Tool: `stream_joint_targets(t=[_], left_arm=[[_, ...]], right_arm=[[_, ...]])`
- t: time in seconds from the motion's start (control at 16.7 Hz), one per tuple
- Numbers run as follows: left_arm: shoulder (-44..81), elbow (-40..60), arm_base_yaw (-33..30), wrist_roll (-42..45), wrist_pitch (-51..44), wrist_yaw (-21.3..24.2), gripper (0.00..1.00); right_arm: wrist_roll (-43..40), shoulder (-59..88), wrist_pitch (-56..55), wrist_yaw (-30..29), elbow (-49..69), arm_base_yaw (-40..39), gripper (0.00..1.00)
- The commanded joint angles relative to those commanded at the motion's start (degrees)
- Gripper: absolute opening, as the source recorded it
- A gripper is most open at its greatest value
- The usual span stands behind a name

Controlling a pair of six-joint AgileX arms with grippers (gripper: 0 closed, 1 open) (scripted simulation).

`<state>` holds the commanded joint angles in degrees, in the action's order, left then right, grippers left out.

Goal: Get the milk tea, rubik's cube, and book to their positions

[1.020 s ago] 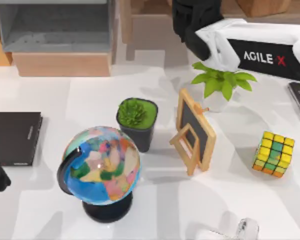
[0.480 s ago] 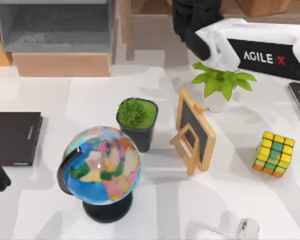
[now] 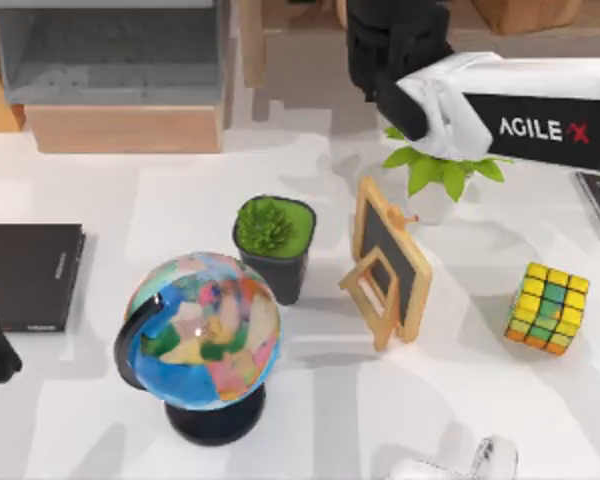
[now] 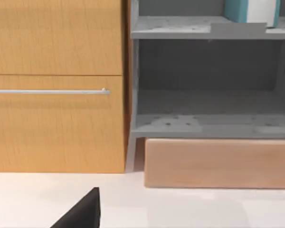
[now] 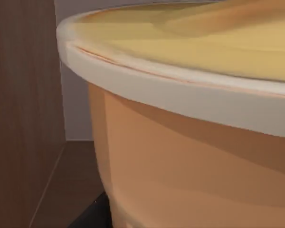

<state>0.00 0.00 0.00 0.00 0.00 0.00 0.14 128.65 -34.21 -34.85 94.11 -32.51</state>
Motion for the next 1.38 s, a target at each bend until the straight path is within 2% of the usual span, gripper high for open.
stream_joint_targets(t=[0.54, 0.96, 1.14, 1.38], left_arm=[[0.0, 0.0, 0.0, 0.0, 0.0, 0.0, 1.0], [0.0, 0.0, 0.0, 0.0, 0.0, 0.0, 1.0], [0.0, 0.0, 0.0, 0.0, 0.0, 0.0, 1.0], [0.0, 0.0, 0.0, 0.0, 0.0, 0.0, 1.0]], right_arm=[[0.12, -9.01, -4.45, -3.27, -13.63, -3.5, 0.0], [0.44, -9.69, -5.41, -2.99, -14.45, -3.8, 0.0], [1.75, -11.88, -10.66, 1.57, -18.48, -4.53, 0.0], [4.23, -16.33, -23.17, 14.18, -31.21, -0.08, 0.0]])
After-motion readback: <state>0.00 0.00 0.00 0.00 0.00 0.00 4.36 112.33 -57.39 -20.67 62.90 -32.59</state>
